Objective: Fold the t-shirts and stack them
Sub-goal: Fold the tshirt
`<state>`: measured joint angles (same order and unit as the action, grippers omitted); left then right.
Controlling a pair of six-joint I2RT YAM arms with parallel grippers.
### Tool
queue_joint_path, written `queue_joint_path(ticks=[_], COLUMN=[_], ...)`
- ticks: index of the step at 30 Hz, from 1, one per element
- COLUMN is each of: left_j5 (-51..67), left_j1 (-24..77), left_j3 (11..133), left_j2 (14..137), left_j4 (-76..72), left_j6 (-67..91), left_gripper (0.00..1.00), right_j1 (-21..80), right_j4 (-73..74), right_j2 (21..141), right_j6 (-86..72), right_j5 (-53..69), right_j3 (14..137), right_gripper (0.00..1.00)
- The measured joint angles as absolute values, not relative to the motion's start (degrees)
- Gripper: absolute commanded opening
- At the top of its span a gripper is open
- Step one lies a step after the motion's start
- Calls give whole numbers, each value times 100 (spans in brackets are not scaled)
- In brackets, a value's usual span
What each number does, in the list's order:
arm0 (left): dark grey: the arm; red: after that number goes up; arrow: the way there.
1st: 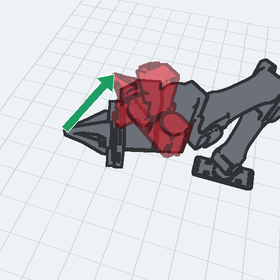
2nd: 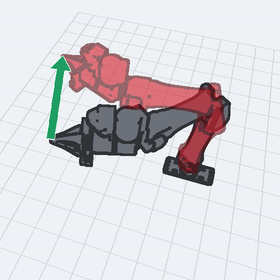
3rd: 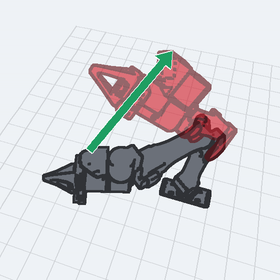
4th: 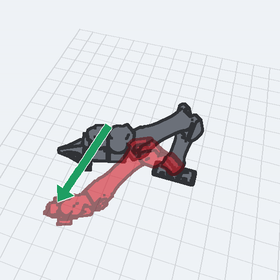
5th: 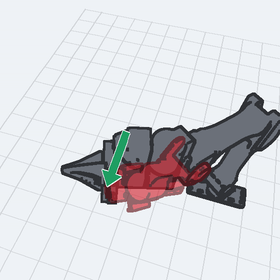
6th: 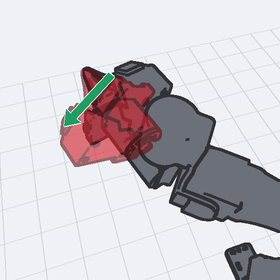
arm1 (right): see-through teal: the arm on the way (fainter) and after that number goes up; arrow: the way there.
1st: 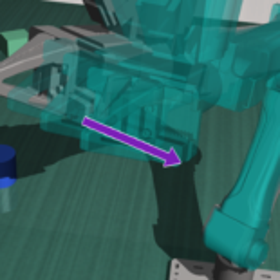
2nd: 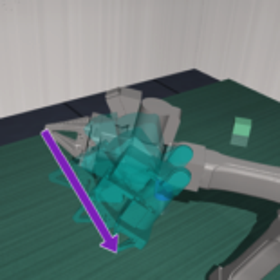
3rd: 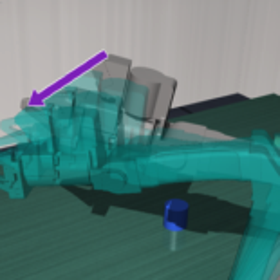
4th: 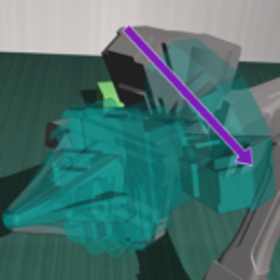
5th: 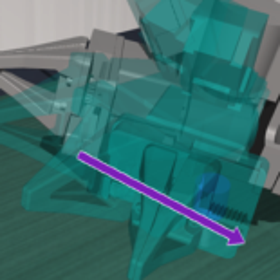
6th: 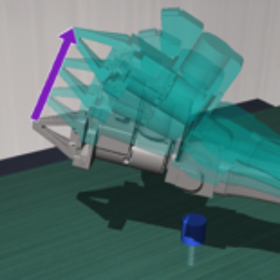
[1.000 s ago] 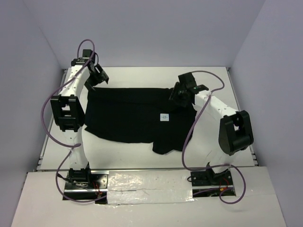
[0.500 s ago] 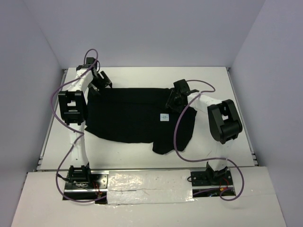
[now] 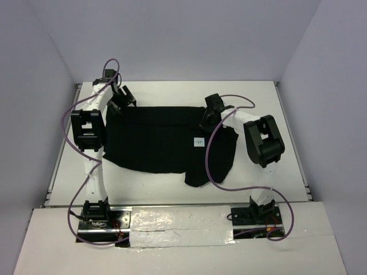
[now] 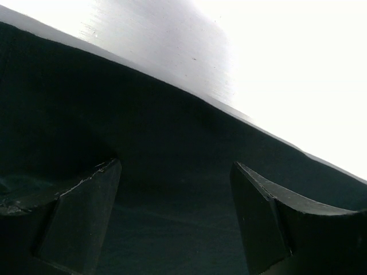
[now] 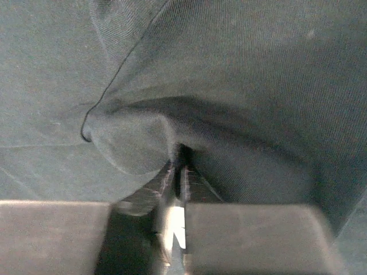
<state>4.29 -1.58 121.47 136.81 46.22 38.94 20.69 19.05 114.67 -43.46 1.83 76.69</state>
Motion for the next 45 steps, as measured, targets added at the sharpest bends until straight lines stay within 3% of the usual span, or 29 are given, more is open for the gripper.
queue_joint_path(ticks=[10,19,21,22,25,26,33,38,45], left_j5=[438,445,445,447,471,480,517,532,563], left_j1=[-158,-158,-158,-158,-163,-165,-169,-167,-167], left_j3=[12145,12145,12145,12145,12145,12145,12145,11977,11795], left_j2=[13681,13681,13681,13681,13681,13681,13681,13681,13598], left_j4=[4622,4626,4628,4630,4630,4633,4628,4613,4519], left_j6=[3894,3894,3894,3894,3892,3892,3892,3892,3892], left_gripper=[90,90,90,90,90,90,90,90,90], right_j1=[2130,2018,1999,1990,1981,1981,1791,1590,1559], right_j4=[2427,2556,2523,2523,2611,2635,3039,3468,3500], right_j2=[11281,10680,10674,10674,10674,10674,10674,10661,10656], right_j6=[-4539,-4991,-5070,-5116,-5155,-5162,-4650,-3894,-3505], right_j5=[246,1186,1426,1551,1844,1914,1831,926,580], right_j3=[7898,7771,7627,7548,7443,7443,7664,8014,7679], right_gripper=[0,2,11,27,53,54,49,50,43])
